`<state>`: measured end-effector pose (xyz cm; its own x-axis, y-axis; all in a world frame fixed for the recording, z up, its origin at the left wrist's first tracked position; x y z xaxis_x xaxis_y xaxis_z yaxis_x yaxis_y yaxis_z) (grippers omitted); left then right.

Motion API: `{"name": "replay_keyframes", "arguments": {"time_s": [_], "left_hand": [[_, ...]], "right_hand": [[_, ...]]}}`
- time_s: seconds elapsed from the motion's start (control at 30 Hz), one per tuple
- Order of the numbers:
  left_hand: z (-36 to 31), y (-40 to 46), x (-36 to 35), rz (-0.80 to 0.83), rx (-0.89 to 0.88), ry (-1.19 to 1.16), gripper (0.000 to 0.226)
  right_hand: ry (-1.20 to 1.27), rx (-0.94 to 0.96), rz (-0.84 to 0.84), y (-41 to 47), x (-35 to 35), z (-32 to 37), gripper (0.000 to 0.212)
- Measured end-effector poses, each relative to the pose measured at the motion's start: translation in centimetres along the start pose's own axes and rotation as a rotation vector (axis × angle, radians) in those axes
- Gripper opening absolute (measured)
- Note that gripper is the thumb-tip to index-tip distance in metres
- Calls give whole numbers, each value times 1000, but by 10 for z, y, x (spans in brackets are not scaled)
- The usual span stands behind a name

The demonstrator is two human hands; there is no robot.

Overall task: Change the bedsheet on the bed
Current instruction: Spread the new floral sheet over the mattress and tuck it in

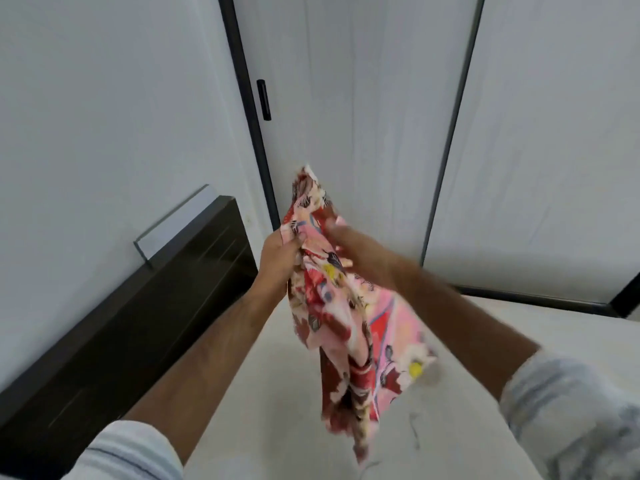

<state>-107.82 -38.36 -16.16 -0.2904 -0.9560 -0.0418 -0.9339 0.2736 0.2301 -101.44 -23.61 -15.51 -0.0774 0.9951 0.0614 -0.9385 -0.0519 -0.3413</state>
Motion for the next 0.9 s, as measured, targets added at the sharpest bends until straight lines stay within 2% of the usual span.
{"name": "replay_keyframes", "arguments": {"time_s": [0.1,0.17,0.2,0.3,0.37,0.47,0.6,0.67,0.73,0.83,0.9], "left_hand": [[15,10,0,-79,52,-34,10],[28,17,1,-113,113,1,8],[33,19,0,-113,137,14,8],[40,21,-6,-48,141,70,18],[39,20,-12,68,109,101,24],[36,11,-9,215,131,142,40],[44,-22,7,292,264,-44,44],[49,-44,14,376,337,24,47],[54,-60,15,467,335,93,48],[53,-62,5,414,179,110,69],[52,-58,-4,324,101,85,71]], "right_hand": [[-255,95,46,-28,-14,-55,72],[-190,55,94,-36,-16,-83,78],[-177,57,62,-36,-17,-90,70],[-310,106,-288,-20,-7,-99,35],[-186,81,-351,-13,-1,-98,27],[79,45,-252,-9,1,-86,23],[410,-52,-172,4,2,-79,22],[546,-121,-184,12,1,-77,26],[647,-160,-189,17,-1,-73,29],[727,-128,-142,20,-7,-65,43],[696,-85,-38,18,-12,-59,58]]}}
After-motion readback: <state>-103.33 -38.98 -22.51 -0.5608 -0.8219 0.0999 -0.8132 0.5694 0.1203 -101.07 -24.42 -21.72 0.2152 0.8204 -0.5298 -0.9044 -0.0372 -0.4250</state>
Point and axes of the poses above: each hand's wrist, its own y-axis towards the middle knuckle, its own x-axis out of the back of the hand, z = x × y, the point moved 5 cm from there along y, towards the middle knuckle, and after that the axes turned 12 degrees about -x, right-handed, at the moved point
